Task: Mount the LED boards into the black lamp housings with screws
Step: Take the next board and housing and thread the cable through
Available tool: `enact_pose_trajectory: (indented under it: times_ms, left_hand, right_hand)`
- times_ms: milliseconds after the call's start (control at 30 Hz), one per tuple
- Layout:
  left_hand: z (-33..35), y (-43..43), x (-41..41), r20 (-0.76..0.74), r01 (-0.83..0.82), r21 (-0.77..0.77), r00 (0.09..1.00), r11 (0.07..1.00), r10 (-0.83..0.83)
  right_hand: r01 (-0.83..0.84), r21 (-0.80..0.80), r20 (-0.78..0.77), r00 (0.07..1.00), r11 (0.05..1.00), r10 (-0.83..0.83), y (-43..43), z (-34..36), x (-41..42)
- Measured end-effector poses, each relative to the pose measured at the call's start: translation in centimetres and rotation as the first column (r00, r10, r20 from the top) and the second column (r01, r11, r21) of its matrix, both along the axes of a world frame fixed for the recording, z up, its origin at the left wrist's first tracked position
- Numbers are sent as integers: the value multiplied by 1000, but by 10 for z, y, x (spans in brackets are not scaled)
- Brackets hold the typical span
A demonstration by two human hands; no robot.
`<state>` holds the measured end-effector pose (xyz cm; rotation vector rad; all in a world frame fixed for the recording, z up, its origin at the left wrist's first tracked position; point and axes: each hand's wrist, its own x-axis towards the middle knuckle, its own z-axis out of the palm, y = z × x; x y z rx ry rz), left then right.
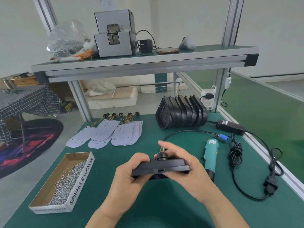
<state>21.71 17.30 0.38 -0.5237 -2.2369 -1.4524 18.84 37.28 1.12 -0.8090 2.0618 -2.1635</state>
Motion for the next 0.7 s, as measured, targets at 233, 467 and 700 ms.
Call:
enact_pose_trajectory:
  times_ms: [233,467,700]
  left_hand:
    - [-7,-3,11,-21,18,-137,1000,990,-21]
    - [-2,-2,14,-3,44,-159,999,986,-45]
    - [7,1,10,39,99,-112,995,989,-95]
  right_hand:
    - [0,34,-26,1000,999,1,2,-12,9]
    - [-23,23,-68,997,999,25,2,-15,11]
    - [0,6,-75,997,1000,1,1,-16,9]
